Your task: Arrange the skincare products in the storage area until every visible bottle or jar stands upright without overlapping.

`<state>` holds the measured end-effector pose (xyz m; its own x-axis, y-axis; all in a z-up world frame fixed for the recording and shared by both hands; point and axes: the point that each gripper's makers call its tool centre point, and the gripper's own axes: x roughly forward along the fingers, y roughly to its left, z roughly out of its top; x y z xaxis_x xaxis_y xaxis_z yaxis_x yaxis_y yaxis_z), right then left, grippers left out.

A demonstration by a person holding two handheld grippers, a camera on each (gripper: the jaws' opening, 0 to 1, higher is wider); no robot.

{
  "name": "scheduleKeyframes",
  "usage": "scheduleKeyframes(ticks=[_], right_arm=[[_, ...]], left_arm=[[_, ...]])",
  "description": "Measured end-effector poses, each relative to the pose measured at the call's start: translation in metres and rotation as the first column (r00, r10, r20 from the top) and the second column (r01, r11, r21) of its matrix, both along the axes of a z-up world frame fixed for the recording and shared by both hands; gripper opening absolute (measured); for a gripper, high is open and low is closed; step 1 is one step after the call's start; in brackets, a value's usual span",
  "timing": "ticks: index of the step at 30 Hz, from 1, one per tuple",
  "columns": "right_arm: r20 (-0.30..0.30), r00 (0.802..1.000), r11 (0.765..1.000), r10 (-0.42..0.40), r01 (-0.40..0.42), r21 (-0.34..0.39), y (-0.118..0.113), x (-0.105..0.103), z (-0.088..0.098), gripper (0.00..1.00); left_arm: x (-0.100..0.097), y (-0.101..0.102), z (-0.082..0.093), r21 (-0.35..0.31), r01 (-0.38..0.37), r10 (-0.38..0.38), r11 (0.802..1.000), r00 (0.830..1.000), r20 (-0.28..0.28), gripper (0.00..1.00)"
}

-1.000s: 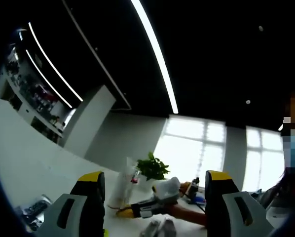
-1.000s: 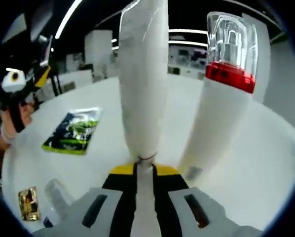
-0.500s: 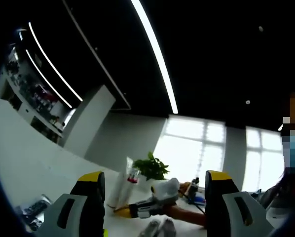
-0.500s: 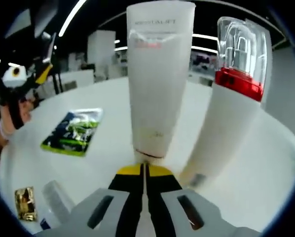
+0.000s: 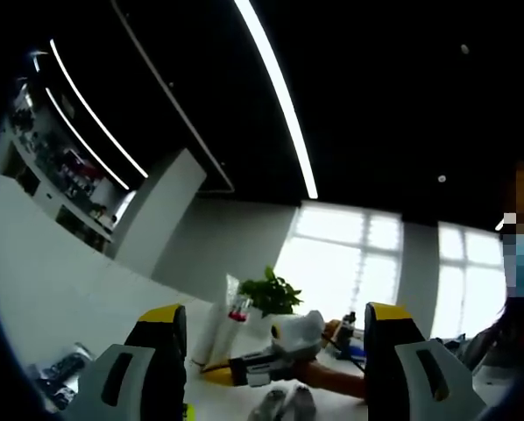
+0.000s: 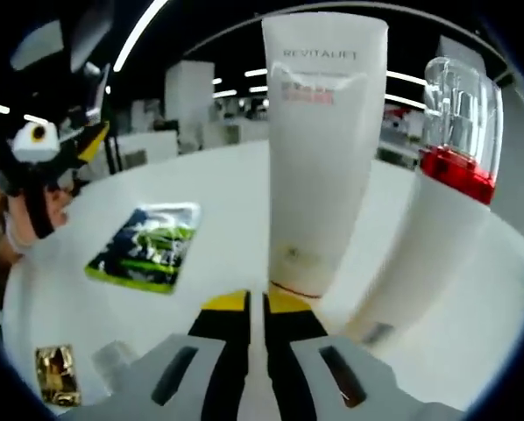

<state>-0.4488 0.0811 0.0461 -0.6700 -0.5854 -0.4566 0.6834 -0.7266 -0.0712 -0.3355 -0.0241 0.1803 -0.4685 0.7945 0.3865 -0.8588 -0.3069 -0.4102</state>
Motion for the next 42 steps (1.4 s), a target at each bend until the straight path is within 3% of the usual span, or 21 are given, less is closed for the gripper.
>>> scheduleKeyframes(ticks=[4,7,8,11,12,15,19,21,24,32,42], right_arm=[[-0.097,0.991,0.993,0.093,-0.100,-0.067,-0.010,0.014,0.034,0.11],[-0.062,0.974,0.968,0.217,-0.223,-0.111,-0.021,0.038,0.044,0.21],[-0.051,0.939,0.919,0.340,-0.343,-0.193,-0.031,0.062,0.052,0.28],[-0.017,0.899,0.845,0.437,-0.417,-0.335,-0.036,0.087,0.066,0.41],[-0.029,0.885,0.828,0.466,-0.447,-0.340,-0.036,0.094,0.067,0.41],[-0.061,0.853,0.816,0.518,-0.514,-0.264,-0.028,0.101,0.062,0.44],[-0.045,0.826,0.788,0.562,-0.551,-0.273,-0.027,0.110,0.054,0.55],[-0.016,0.816,0.793,0.578,-0.567,-0.222,-0.024,0.111,0.042,0.55],[0.008,0.825,0.815,0.566,-0.558,-0.155,-0.022,0.107,0.028,0.51],[0.053,0.832,0.833,0.552,-0.553,-0.003,-0.023,0.104,0.000,0.43],[0.078,0.837,0.838,0.541,-0.545,0.035,-0.024,0.101,-0.009,0.29]], left_arm=[[-0.001,-0.001,0.000,-0.002,0.001,-0.001,1.000,1.000,0.002,0.85],[-0.002,-0.001,-0.001,-0.003,0.001,-0.001,1.000,1.000,0.003,0.85],[-0.002,-0.001,-0.001,-0.005,0.001,-0.001,1.000,1.000,0.005,0.85],[-0.003,-0.001,-0.003,-0.008,0.002,-0.002,1.000,1.000,0.012,0.85],[-0.003,0.000,-0.004,-0.010,0.001,-0.001,1.000,1.000,0.013,0.85],[-0.003,0.001,-0.006,-0.013,-0.002,0.002,1.000,1.000,0.015,0.85],[-0.004,0.002,-0.007,-0.016,-0.003,0.003,1.000,1.000,0.020,0.85],[-0.004,0.002,-0.008,-0.016,-0.002,0.003,1.000,1.000,0.024,0.85],[-0.005,0.002,-0.009,-0.020,-0.003,0.003,1.000,1.000,0.027,0.85],[-0.004,0.002,-0.009,-0.022,0.000,0.001,1.000,1.000,0.029,0.85],[-0.005,0.004,-0.011,-0.027,0.002,-0.001,1.000,1.000,0.030,0.85]])
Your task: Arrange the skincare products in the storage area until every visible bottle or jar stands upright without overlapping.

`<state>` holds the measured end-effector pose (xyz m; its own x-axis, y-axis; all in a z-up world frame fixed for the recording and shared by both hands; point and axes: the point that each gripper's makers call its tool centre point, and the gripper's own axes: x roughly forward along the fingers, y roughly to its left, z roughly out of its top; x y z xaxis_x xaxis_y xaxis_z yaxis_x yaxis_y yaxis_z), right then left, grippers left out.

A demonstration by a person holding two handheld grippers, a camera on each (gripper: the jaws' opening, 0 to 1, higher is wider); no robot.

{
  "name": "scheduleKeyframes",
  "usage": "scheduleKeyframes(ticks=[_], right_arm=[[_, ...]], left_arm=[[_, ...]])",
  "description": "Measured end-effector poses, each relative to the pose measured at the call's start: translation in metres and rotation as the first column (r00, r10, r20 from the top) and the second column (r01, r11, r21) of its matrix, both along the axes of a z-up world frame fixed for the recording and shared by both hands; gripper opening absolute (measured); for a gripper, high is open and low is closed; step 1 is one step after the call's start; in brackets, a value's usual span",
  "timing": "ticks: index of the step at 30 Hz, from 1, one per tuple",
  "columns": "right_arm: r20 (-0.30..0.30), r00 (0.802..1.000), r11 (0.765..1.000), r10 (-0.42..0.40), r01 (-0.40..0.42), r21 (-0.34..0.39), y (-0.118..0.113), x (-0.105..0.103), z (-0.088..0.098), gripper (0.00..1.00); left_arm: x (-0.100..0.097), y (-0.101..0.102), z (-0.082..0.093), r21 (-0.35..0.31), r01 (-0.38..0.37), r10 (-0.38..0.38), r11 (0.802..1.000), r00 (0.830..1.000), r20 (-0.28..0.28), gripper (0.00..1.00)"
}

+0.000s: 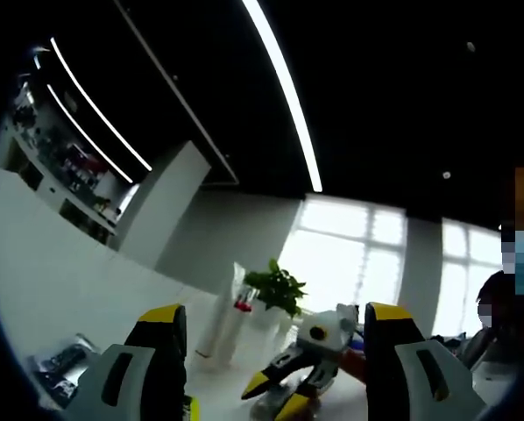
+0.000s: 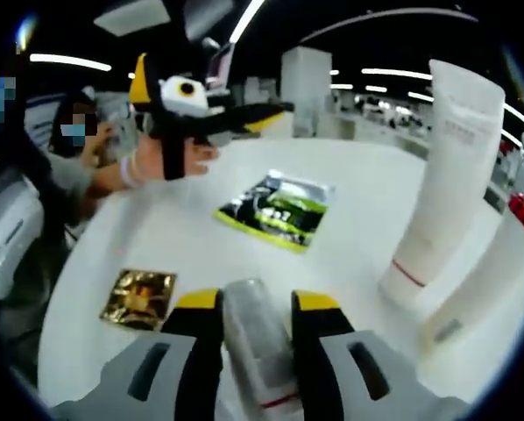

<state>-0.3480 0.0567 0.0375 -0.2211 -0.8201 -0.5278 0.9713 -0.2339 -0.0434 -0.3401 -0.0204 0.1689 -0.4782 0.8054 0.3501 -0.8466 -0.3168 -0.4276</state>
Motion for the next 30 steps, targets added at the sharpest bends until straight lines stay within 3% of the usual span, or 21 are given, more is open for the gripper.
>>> scheduleKeyframes(ticks=[6,10,15,18,20,24,30], right_arm=[[-0.006,0.999,0.997,0.035,-0.034,0.065,-0.002,0.000,-0.010,0.23],[-0.044,0.998,0.994,0.045,-0.040,0.104,-0.003,0.001,-0.009,0.23],[-0.115,0.993,0.999,0.016,-0.019,-0.029,-0.012,-0.004,0.023,0.23],[-0.145,0.989,0.988,-0.026,0.002,-0.157,-0.018,-0.007,0.052,0.22],[-0.154,0.987,0.970,-0.052,0.014,-0.242,-0.020,-0.006,0.070,0.22],[-0.120,0.987,0.903,-0.107,0.046,-0.427,-0.026,-0.003,0.106,0.22],[-0.058,0.993,0.809,-0.105,0.052,-0.586,-0.034,0.010,0.138,0.22]], left_arm=[[-0.002,0.000,-0.003,-0.006,-0.004,0.004,1.000,1.000,0.003,0.85],[-0.002,0.000,-0.004,-0.007,-0.005,0.005,1.000,1.000,0.005,0.85],[-0.001,0.001,-0.004,-0.014,-0.005,0.005,1.000,1.000,-0.001,0.85],[-0.001,0.002,-0.005,-0.019,-0.004,0.004,1.000,1.000,-0.003,0.85],[-0.001,0.003,-0.007,-0.026,-0.005,0.005,1.000,1.000,-0.004,0.85],[0.001,0.009,-0.012,-0.061,0.001,-0.002,0.998,1.000,-0.010,0.85],[0.012,0.028,-0.026,-0.155,0.052,-0.060,0.986,0.997,-0.043,0.85]])
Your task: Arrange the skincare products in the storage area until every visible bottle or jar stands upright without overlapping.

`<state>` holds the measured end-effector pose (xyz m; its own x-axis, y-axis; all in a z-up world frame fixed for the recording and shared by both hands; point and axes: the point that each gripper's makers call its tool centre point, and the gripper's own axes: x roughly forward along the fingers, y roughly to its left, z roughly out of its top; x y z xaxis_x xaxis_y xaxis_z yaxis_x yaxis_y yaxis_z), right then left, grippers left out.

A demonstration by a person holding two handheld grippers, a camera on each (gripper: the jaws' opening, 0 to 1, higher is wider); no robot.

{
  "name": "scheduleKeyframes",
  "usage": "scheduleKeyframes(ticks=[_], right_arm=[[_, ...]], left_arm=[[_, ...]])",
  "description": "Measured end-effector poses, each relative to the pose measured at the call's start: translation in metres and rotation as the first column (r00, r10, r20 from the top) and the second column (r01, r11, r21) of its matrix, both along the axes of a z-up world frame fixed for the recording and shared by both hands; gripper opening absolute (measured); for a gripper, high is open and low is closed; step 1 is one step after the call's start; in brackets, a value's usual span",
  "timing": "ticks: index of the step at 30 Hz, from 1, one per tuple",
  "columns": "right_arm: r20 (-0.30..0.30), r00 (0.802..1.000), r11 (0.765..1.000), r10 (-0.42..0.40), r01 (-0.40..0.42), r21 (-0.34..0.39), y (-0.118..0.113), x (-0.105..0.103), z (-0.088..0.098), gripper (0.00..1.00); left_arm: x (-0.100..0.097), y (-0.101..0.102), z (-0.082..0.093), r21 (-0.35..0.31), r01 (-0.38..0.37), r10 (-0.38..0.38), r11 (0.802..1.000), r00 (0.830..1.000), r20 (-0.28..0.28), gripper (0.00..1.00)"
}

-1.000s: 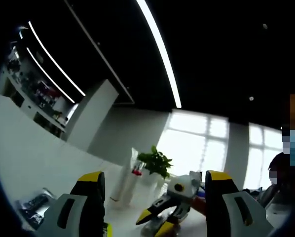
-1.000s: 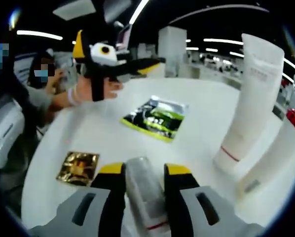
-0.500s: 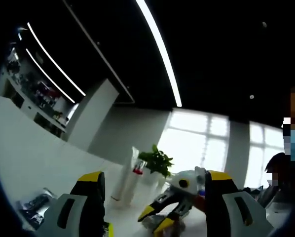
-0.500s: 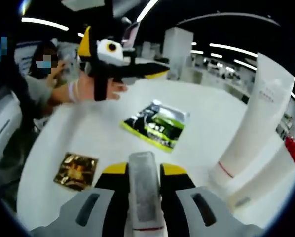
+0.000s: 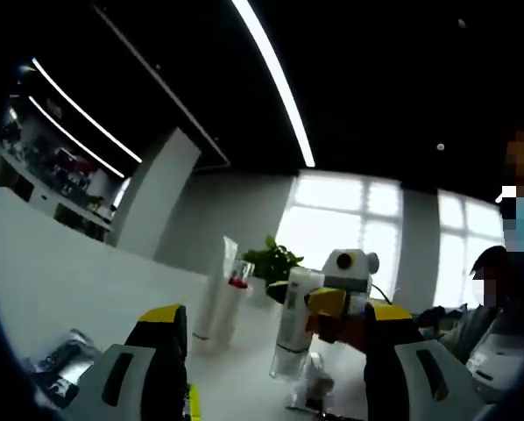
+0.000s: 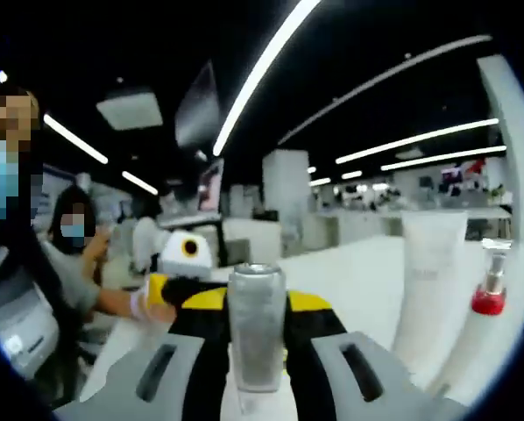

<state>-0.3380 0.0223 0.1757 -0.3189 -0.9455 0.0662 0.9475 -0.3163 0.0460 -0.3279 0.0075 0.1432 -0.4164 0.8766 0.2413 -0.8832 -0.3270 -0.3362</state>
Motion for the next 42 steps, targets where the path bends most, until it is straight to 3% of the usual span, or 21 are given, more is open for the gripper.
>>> scheduleKeyframes(ticks=[3,6,9,11,14,16,22,29,36,42], right_arm=[[0.012,0.997,0.994,0.078,-0.077,-0.078,-0.007,0.017,0.014,0.22],[0.048,0.987,0.977,0.152,-0.143,-0.158,-0.013,0.030,0.027,0.22],[0.058,0.977,0.962,0.204,-0.190,-0.194,-0.015,0.040,0.034,0.22],[0.061,0.973,0.957,0.221,-0.205,-0.203,-0.016,0.043,0.037,0.22],[0.066,0.968,0.948,0.243,-0.222,-0.229,-0.015,0.046,0.041,0.22],[0.080,0.963,0.940,0.256,-0.229,-0.254,-0.014,0.046,0.043,0.22],[0.109,0.962,0.931,0.251,-0.209,-0.301,-0.016,0.044,0.040,0.22],[0.105,0.967,0.933,0.232,-0.190,-0.306,-0.007,0.041,0.044,0.22],[0.117,0.972,0.946,0.205,-0.165,-0.280,0.002,0.033,0.034,0.23],[0.155,0.967,0.963,0.201,-0.166,-0.214,0.005,0.030,0.020,0.23]], left_arm=[[0.013,0.011,-0.003,-0.008,0.085,-0.085,0.996,0.996,0.008,0.84],[0.029,0.025,-0.012,-0.064,0.173,-0.173,0.983,0.985,0.013,0.84],[0.042,0.036,-0.022,-0.127,0.228,-0.229,0.965,0.973,0.013,0.80],[0.046,0.039,-0.023,-0.127,0.247,-0.247,0.961,0.969,0.019,0.76],[0.052,0.037,-0.019,-0.056,0.318,-0.312,0.947,0.946,0.087,0.60],[0.053,0.035,-0.018,-0.046,0.332,-0.326,0.942,0.941,0.092,0.46],[0.063,0.035,-0.016,-0.024,0.388,-0.383,0.921,0.917,0.106,0.21],[0.064,0.025,-0.008,0.002,0.390,-0.386,0.921,0.910,0.150,0.21],[0.058,0.011,0.003,0.025,0.355,-0.354,0.935,0.923,0.149,0.20],[0.044,-0.006,0.017,0.132,0.316,-0.335,0.940,0.928,0.165,0.19]])
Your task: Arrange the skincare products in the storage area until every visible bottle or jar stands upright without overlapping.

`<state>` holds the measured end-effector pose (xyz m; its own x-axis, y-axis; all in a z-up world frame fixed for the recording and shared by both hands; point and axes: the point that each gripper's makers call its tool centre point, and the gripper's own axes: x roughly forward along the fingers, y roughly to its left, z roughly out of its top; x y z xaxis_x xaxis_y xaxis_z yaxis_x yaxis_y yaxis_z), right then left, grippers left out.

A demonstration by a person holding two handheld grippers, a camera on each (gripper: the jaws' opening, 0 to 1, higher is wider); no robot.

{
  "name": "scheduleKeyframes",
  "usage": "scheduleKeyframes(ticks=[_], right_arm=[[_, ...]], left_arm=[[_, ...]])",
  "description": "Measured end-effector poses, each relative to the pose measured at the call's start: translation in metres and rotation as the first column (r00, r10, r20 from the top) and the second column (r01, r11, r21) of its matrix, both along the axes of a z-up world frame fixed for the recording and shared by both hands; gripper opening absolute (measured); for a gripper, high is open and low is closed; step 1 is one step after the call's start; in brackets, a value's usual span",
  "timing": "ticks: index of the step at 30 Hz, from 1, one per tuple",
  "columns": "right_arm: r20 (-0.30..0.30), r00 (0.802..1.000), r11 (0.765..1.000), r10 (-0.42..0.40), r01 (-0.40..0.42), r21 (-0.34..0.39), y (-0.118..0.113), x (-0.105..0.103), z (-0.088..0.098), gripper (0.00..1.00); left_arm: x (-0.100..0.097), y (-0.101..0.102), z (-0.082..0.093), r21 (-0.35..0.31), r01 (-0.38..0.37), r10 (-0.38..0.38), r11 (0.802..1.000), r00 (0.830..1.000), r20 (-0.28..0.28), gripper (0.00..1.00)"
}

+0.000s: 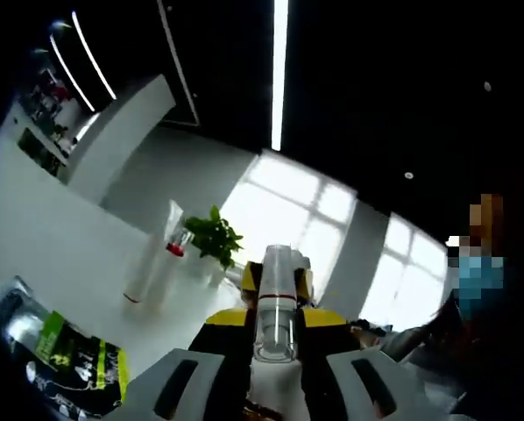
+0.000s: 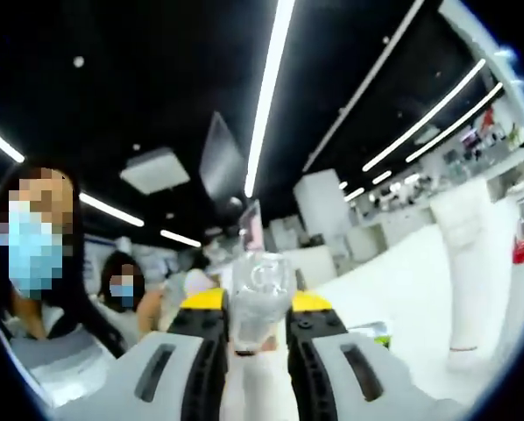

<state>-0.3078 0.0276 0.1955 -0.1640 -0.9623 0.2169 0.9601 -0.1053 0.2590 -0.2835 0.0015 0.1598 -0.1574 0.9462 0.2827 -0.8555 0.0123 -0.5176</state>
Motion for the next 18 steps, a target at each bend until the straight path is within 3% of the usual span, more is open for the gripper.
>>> scheduleKeyframes(ticks=[4,7,10,13,15,16,18], right_arm=[[0.048,0.999,1.000,0.017,-0.017,0.011,-0.002,-0.001,-0.006,0.22],[0.084,0.996,1.000,0.009,-0.007,-0.013,-0.002,-0.003,-0.004,0.21],[0.101,0.995,0.999,-0.019,0.023,-0.041,0.000,-0.008,-0.001,0.21],[0.132,0.990,0.993,-0.045,0.058,-0.100,0.005,-0.015,0.007,0.20],[0.145,0.988,0.989,-0.058,0.076,-0.124,0.009,-0.018,0.009,0.20],[0.156,0.986,0.985,-0.066,0.090,-0.150,0.012,-0.021,0.013,0.20],[0.179,0.983,0.980,-0.047,0.080,-0.185,0.013,-0.020,0.016,0.20]], left_arm=[[-0.004,-0.004,0.003,0.020,-0.022,0.022,1.000,1.000,-0.003,0.19],[-0.009,-0.006,0.004,0.054,-0.024,0.023,0.998,1.000,0.015,0.19],[-0.014,-0.004,0.005,0.083,-0.051,0.052,0.995,0.999,-0.008,0.20],[-0.021,-0.005,0.004,0.092,-0.101,0.103,0.991,0.994,-0.023,0.39],[-0.024,-0.002,0.002,0.098,-0.101,0.100,0.990,0.995,0.021,0.58],[-0.024,0.000,0.001,0.111,-0.087,0.083,0.990,0.995,0.047,0.61],[-0.022,0.004,-0.001,0.117,-0.061,0.055,0.991,0.997,0.058,0.57]])
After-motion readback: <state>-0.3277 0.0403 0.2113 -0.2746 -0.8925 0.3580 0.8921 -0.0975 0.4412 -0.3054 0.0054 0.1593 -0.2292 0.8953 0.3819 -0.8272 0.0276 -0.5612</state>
